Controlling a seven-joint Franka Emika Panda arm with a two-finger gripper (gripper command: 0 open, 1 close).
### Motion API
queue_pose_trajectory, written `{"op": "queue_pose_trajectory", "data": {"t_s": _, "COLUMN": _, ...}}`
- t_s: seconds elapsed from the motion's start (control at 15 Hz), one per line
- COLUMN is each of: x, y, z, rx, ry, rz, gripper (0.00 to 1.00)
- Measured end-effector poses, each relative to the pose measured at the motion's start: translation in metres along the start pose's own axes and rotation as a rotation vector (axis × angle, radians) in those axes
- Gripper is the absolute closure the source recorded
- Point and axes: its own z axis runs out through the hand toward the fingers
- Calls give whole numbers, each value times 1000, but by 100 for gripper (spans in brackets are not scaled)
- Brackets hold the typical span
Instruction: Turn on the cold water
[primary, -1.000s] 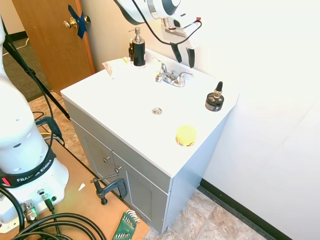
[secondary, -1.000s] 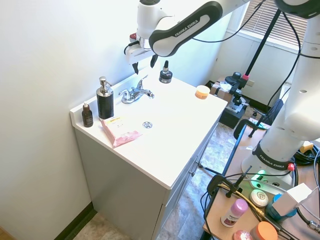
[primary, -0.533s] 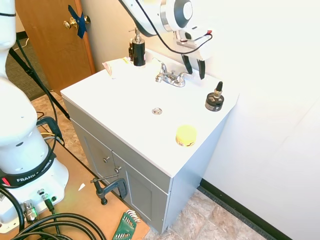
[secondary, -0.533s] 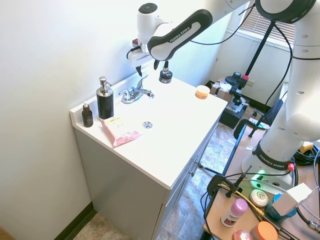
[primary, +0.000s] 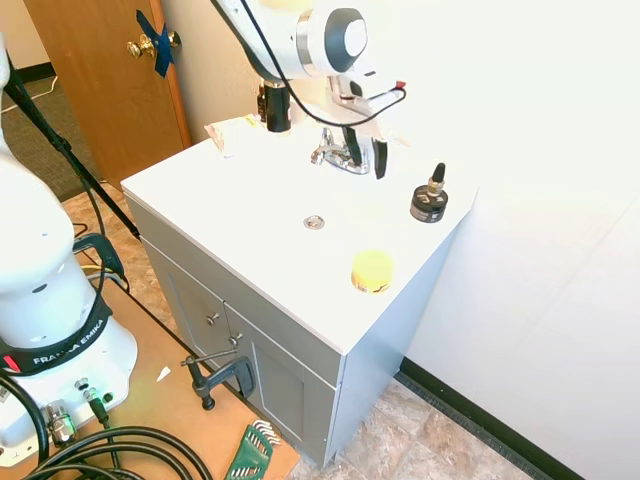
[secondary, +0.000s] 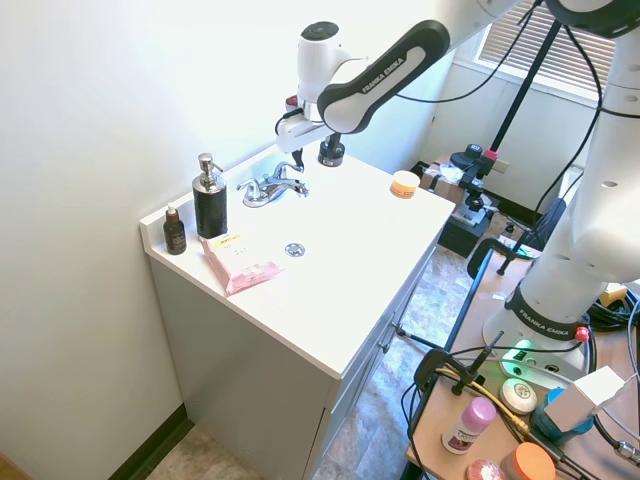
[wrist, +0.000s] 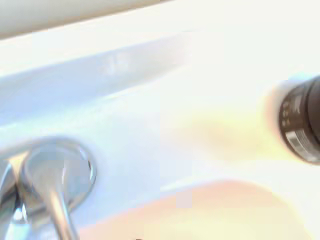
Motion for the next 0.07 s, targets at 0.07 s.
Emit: {"op": "queue_pose_trajectory", "data": {"t_s": 0.07, "x": -11, "y": 13, "z": -6, "rx": 3, "ry": -35, "rz": -21, "gripper": 0}}
